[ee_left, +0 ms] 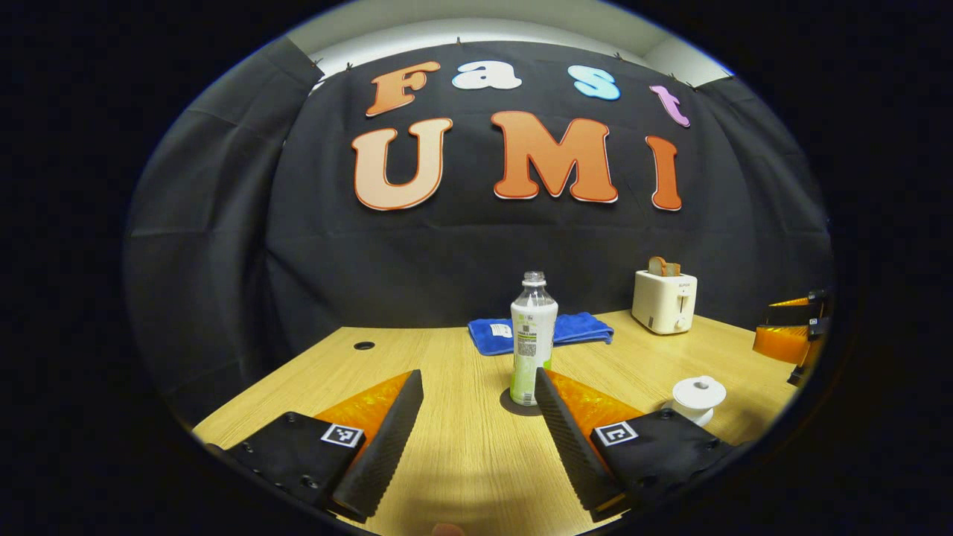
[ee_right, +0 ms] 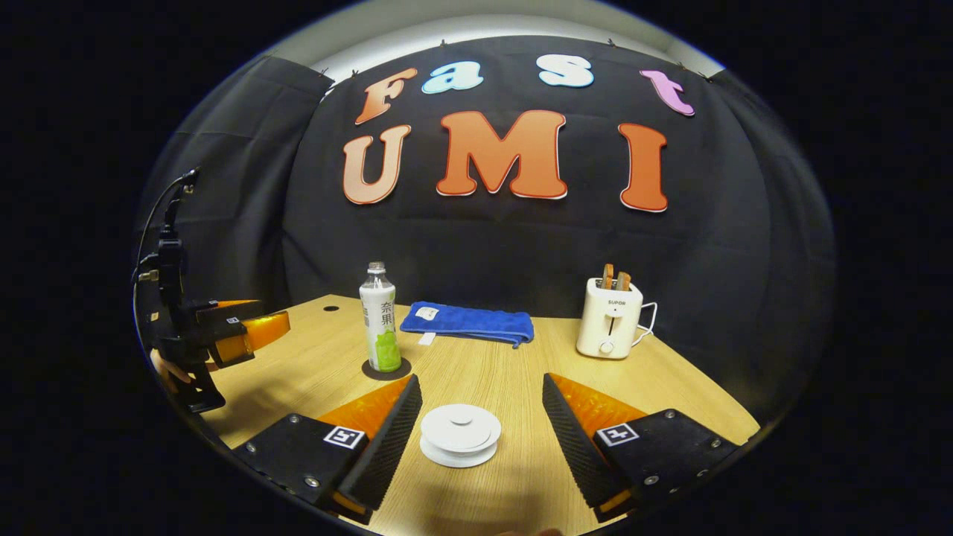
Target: Open the teacup lid with one hand, grasp the water bottle and pour water into the teacup with the other hand; after pouring, place the water bottle on the coaster and then close the teacup lid.
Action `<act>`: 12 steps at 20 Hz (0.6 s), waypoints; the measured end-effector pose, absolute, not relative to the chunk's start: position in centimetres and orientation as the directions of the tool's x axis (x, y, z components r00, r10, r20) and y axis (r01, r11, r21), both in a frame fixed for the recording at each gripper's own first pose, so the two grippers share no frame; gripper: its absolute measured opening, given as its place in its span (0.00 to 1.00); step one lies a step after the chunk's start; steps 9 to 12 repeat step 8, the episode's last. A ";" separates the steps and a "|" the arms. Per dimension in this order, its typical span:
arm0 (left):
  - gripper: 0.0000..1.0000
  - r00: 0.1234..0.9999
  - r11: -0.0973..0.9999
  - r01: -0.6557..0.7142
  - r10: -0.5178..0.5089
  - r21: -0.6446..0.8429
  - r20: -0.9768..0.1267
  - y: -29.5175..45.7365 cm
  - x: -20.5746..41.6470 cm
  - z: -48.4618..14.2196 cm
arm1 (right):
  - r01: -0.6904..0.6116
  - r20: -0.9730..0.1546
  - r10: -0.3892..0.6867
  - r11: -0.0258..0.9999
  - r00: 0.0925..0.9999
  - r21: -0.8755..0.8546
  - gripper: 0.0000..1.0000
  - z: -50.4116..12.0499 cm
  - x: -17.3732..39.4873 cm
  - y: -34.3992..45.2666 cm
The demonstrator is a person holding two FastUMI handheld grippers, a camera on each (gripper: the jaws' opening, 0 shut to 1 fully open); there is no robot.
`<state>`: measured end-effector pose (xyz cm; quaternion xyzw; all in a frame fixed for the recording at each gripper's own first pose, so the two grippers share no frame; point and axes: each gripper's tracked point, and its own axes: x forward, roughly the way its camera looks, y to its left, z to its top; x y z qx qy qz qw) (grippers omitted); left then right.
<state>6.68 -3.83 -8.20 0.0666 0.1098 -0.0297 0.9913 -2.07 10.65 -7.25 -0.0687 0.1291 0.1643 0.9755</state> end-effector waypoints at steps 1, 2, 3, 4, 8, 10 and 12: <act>0.96 0.976 0.990 0.057 -0.029 0.126 -0.215 -3.6 6.2 -8.2 | -0.331 -0.267 0.299 0.940 0.916 -0.083 0.97 -7.0 -2.1 10.3; 0.96 0.977 0.993 0.043 -0.018 0.114 -0.212 -3.4 5.8 -8.3 | -0.320 -0.260 0.291 0.944 0.921 -0.077 0.97 -6.7 -2.0 10.0; 0.96 0.977 0.995 0.031 -0.011 0.091 -0.212 -3.3 5.5 -8.4 | -0.303 -0.257 0.276 0.950 0.926 -0.074 0.97 -6.7 -1.9 9.6; 0.96 0.978 0.998 0.017 -0.005 0.056 -0.210 -3.2 5.4 -8.5 | -0.290 -0.254 0.264 0.954 0.931 -0.074 0.97 -6.7 -1.8 9.2; 0.95 0.974 0.999 -0.002 0.014 0.050 -0.225 -2.4 5.5 -9.3 | -0.264 -0.246 0.239 0.962 0.939 -0.071 0.97 -6.4 -1.6 8.5; 0.95 0.974 0.999 -0.002 0.014 0.050 -0.225 -2.4 5.5 -9.3 | -0.264 -0.246 0.239 0.962 0.939 -0.071 0.97 -6.4 -1.6 8.5; 0.95 0.974 0.999 -0.002 0.014 0.050 -0.225 -2.4 5.5 -9.3 | -0.264 -0.246 0.239 0.962 0.939 -0.071 0.97 -6.4 -1.6 8.5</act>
